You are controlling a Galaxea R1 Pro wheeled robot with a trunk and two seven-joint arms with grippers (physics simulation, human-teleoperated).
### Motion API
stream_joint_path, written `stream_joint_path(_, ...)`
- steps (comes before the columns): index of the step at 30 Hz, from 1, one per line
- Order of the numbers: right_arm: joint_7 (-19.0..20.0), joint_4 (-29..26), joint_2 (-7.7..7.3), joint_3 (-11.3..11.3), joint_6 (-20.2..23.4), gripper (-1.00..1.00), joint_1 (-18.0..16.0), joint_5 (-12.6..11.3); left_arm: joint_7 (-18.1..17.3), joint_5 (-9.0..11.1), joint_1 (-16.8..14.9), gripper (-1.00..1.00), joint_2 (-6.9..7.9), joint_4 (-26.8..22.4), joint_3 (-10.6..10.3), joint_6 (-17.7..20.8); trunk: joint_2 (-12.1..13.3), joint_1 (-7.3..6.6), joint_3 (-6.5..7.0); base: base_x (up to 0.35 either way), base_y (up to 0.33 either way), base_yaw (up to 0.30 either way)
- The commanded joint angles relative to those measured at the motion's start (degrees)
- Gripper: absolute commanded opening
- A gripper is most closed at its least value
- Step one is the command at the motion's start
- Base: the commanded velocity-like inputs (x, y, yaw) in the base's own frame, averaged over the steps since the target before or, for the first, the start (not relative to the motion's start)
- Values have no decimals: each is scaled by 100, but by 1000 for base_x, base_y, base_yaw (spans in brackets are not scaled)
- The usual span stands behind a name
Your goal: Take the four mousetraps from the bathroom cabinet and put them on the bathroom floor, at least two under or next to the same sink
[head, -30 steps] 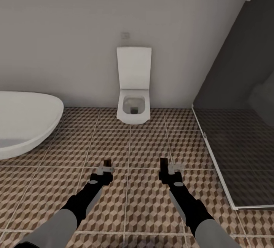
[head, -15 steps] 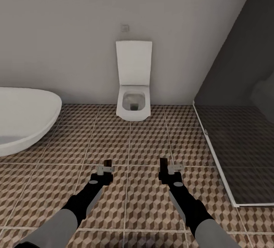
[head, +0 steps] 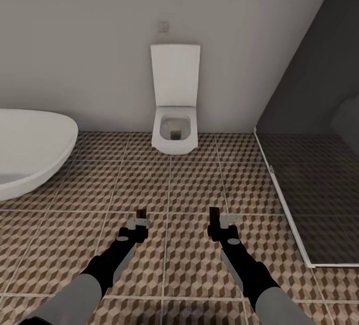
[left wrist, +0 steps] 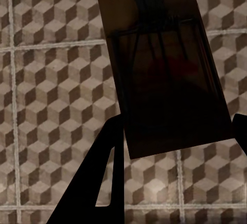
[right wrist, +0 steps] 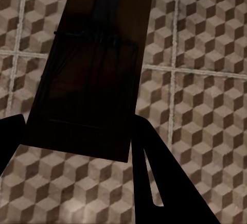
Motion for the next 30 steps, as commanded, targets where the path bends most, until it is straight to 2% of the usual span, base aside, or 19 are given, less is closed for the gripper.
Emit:
stream_joint_path(1,-33,-9,-4,26,23,-100,-3,-64,53,49,-3,-100,6,-11,-45,28,-44,23,-32,0,0,0)
stream_joint_path(30,-30,-9,-4,26,23,-100,-3,-64,53,49,-3,-100,-5,-11,-55,27,-1207,659,-816,0,0,0)
